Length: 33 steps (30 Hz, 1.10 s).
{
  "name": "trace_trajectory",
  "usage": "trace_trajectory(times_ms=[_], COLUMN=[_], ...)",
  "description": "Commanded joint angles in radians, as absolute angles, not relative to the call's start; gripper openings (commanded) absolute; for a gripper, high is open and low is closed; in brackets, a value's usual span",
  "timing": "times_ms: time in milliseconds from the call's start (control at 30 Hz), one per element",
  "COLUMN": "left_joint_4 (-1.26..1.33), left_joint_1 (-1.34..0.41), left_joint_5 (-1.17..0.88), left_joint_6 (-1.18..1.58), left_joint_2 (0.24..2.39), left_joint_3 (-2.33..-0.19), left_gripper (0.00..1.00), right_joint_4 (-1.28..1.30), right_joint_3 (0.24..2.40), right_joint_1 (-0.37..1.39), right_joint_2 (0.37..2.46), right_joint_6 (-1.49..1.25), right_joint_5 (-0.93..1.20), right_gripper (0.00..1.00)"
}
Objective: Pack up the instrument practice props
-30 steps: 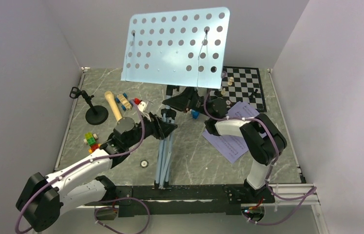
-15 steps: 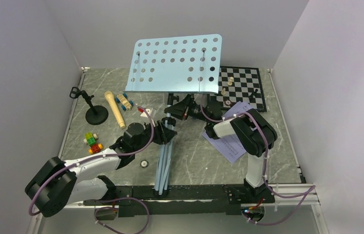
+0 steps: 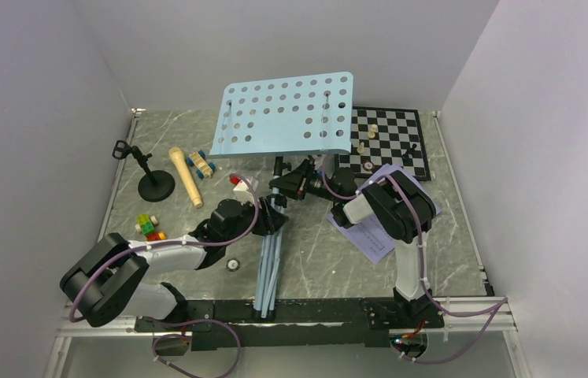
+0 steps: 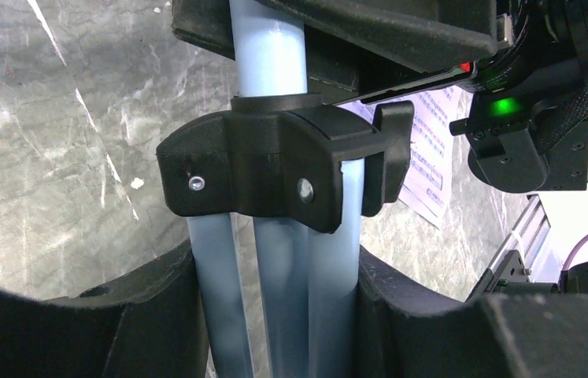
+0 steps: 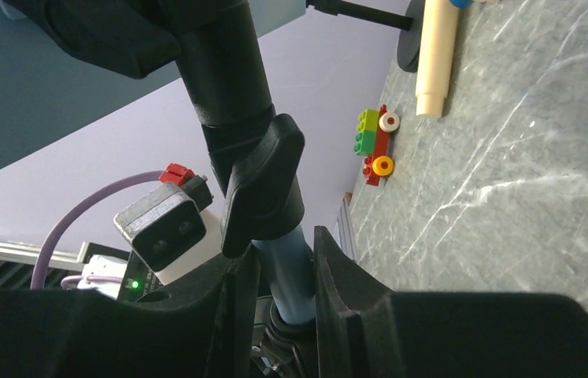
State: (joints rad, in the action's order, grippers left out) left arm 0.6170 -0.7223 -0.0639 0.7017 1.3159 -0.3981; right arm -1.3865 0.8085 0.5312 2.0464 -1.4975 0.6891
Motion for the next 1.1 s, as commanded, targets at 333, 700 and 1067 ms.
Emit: trace_trajectory(times_ms=[333,700,1067], left_joint_4=[0.877,0.935,0.960], left_joint_1=[-0.713,-0.712,-0.713], left_joint_5=[0.097,0.102,0.085], left_joint_6=[0.686,0.719,0.736], left_joint_2=[1.443,1.533,1.574], left_joint_3=[-0.419,-0.404,-0.408], left_gripper=[0.00,0.00,0.00], right_joint_4=[-1.716,-1.713,-1.688], right_joint_3=[0.799,0.774,0.718], right_joint_1=[0.399,0.379,0.367], right_joint_2=[2.152,2.193,2.191], right_joint_6=[-1.582,-1.595,-1.612], right_joint_5=[0.575,0.588,0.580], right_gripper=[0.00,0.00,0.23])
